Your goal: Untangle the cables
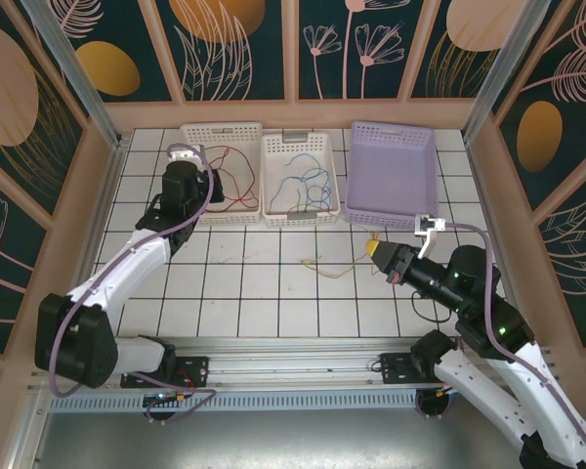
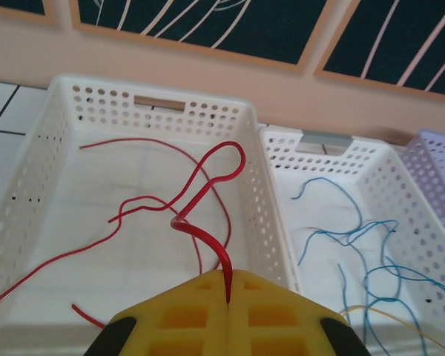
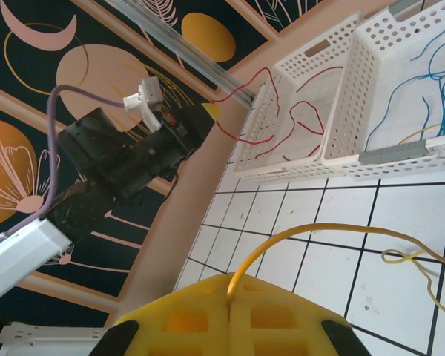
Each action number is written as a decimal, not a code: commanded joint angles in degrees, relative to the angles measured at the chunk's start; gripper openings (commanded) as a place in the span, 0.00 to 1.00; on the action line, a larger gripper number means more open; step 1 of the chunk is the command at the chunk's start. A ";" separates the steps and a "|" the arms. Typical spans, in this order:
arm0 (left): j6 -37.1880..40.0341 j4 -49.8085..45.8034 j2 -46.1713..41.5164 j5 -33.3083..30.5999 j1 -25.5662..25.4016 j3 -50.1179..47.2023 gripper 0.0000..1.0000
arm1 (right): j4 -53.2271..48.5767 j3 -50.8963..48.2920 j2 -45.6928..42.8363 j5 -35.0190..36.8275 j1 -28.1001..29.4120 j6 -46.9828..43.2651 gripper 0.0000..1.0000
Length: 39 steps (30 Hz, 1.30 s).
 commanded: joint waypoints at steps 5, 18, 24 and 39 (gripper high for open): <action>-0.64 5.79 5.63 1.92 3.54 3.59 0.00 | -1.26 -0.98 -1.61 -1.41 0.11 -0.32 0.00; 0.62 7.48 13.71 0.79 4.57 3.51 0.00 | -0.63 -3.46 -2.60 -1.76 0.11 0.57 0.00; 0.20 7.96 15.96 -2.14 4.58 3.13 0.00 | 0.21 -4.31 -2.36 -2.12 0.13 0.85 0.00; -0.50 5.48 21.48 -4.94 4.57 5.21 0.00 | 1.35 -5.86 -2.10 -2.46 0.24 1.24 0.00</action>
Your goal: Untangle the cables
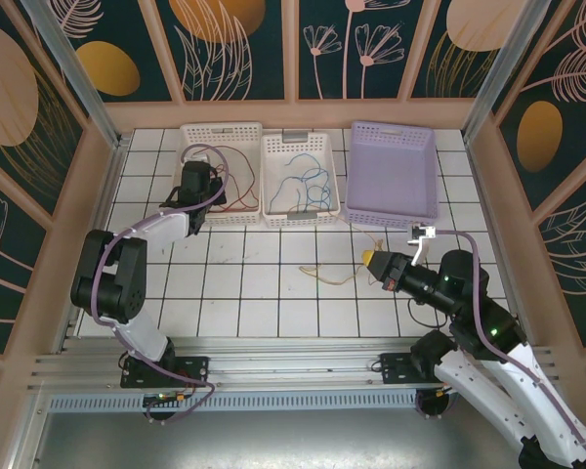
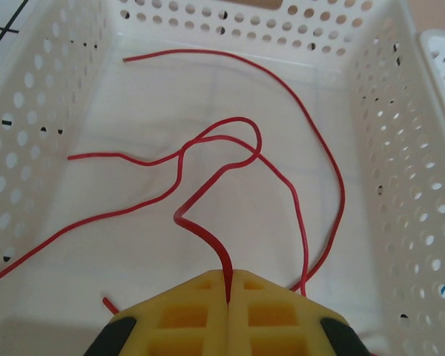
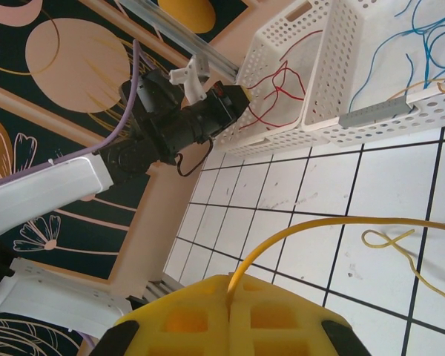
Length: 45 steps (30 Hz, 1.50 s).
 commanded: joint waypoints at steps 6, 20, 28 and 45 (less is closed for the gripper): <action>-1.27 0.31 0.30 -0.35 0.38 1.99 0.01 | 3.40 -1.78 -0.04 -1.39 0.24 0.56 0.00; -1.24 0.11 2.52 0.00 0.41 2.88 0.15 | 4.09 -2.46 0.68 -1.57 0.27 0.37 0.00; -1.50 0.49 -0.28 0.43 0.39 2.73 0.40 | 4.42 -2.68 0.93 -1.75 0.35 0.42 0.00; -12.11 -7.87 -19.41 8.19 0.24 3.36 0.89 | 6.20 -0.15 1.69 -3.30 0.75 0.64 0.00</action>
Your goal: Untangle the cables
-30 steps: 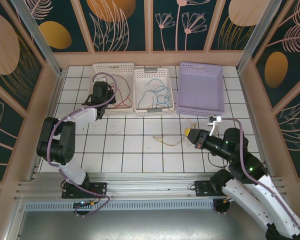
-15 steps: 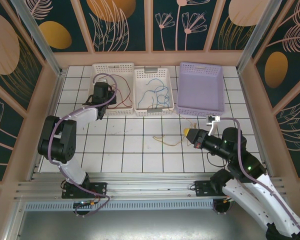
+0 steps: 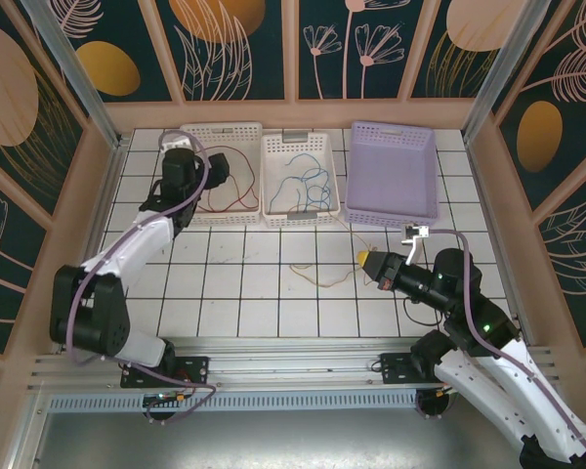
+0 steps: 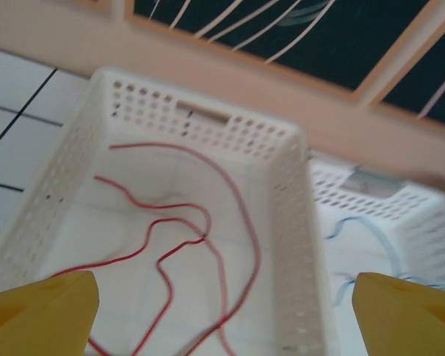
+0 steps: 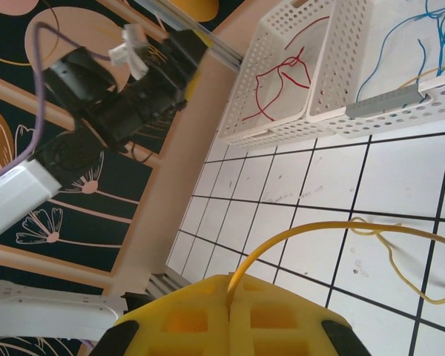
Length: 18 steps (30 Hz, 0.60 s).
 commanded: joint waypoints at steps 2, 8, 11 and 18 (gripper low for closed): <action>-6.18 -3.00 -7.84 8.80 -0.20 -0.97 0.90 | 3.25 2.40 1.14 -1.82 0.48 0.03 0.00; -4.79 -4.58 -16.89 11.59 -7.84 -8.92 0.93 | 5.37 3.24 2.88 -2.59 0.53 0.02 0.00; -4.04 -5.00 -19.67 12.35 -12.70 -12.45 0.97 | 5.87 4.15 4.06 -2.81 0.55 -0.22 0.00; -2.79 0.59 -21.96 12.04 -22.08 -23.10 0.99 | 6.97 5.97 5.45 -2.81 0.53 -0.02 0.00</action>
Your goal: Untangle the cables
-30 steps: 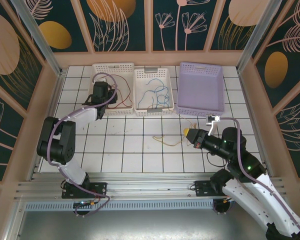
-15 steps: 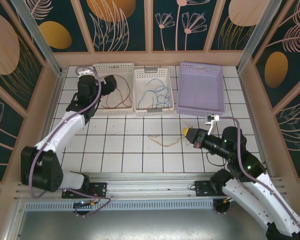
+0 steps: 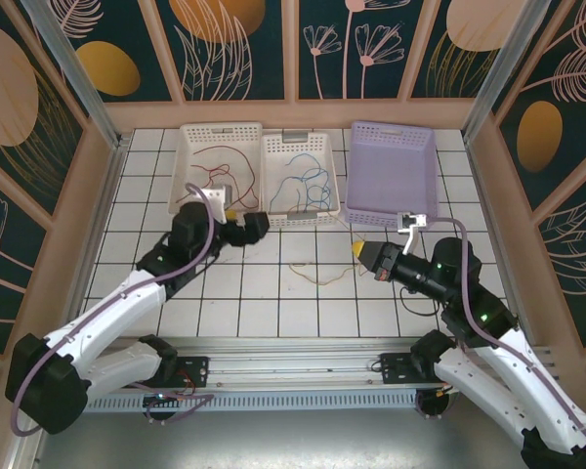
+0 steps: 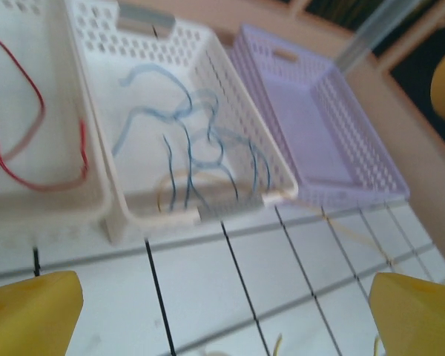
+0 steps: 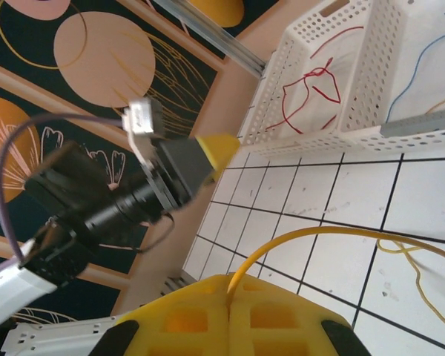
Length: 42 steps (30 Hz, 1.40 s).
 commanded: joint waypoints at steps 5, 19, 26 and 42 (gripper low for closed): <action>1.06 8.79 4.32 -0.51 -6.32 -7.25 0.98 | 3.94 2.33 1.18 -1.86 0.54 0.46 0.00; 9.66 8.45 21.58 -10.94 -21.80 2.20 0.99 | 4.80 2.51 1.59 -2.09 1.32 1.16 0.00; 13.50 5.41 29.13 -13.44 -25.11 9.30 0.99 | 5.40 2.56 1.60 -1.85 2.22 1.47 0.00; 15.64 6.85 36.56 -8.07 -27.85 13.77 0.99 | 6.12 2.11 1.96 -0.09 4.34 1.39 0.00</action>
